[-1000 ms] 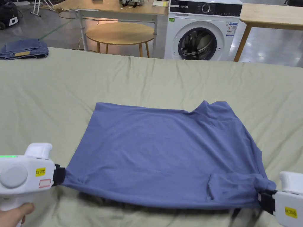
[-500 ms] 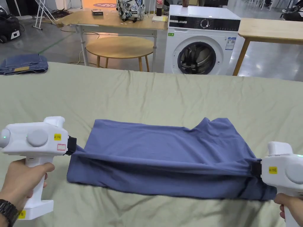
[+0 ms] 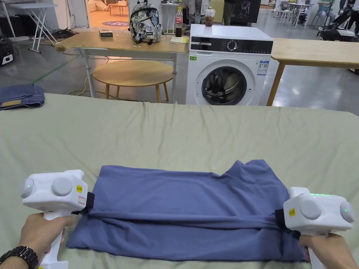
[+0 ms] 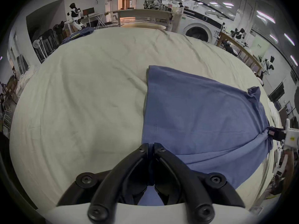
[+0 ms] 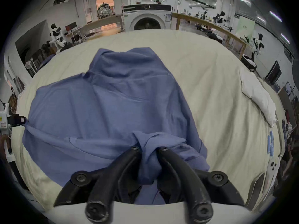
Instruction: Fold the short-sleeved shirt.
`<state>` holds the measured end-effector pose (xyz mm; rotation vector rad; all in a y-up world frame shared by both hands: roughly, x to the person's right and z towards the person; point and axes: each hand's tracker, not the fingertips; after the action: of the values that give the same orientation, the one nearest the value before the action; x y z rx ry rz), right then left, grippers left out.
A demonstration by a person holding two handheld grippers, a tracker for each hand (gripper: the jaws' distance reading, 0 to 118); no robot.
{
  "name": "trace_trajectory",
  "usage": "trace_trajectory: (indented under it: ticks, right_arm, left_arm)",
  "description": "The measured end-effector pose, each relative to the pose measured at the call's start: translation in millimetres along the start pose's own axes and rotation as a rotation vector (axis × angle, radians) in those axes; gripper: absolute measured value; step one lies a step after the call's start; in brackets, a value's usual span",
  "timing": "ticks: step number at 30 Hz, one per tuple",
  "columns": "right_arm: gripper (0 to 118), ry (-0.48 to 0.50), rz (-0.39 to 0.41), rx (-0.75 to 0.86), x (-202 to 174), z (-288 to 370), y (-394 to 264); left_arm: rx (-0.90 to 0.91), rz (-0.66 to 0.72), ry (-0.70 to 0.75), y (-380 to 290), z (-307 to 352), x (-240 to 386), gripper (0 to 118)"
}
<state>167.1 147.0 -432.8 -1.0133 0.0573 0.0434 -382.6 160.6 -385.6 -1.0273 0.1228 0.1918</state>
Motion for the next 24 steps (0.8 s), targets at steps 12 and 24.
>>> trace_trajectory:
  ticks: [12, 24]
  right_arm:
    - [77, 0.01, 0.006, 0.375, -43, 68, -17]
    - [0, 0.056, -0.004, 0.589, -99, 134, -61]
  left_arm:
    - [0.277, -0.038, -0.073, -25, 69, 20, 49]
    - [0.585, -0.114, 0.026, -101, 129, 35, 0]
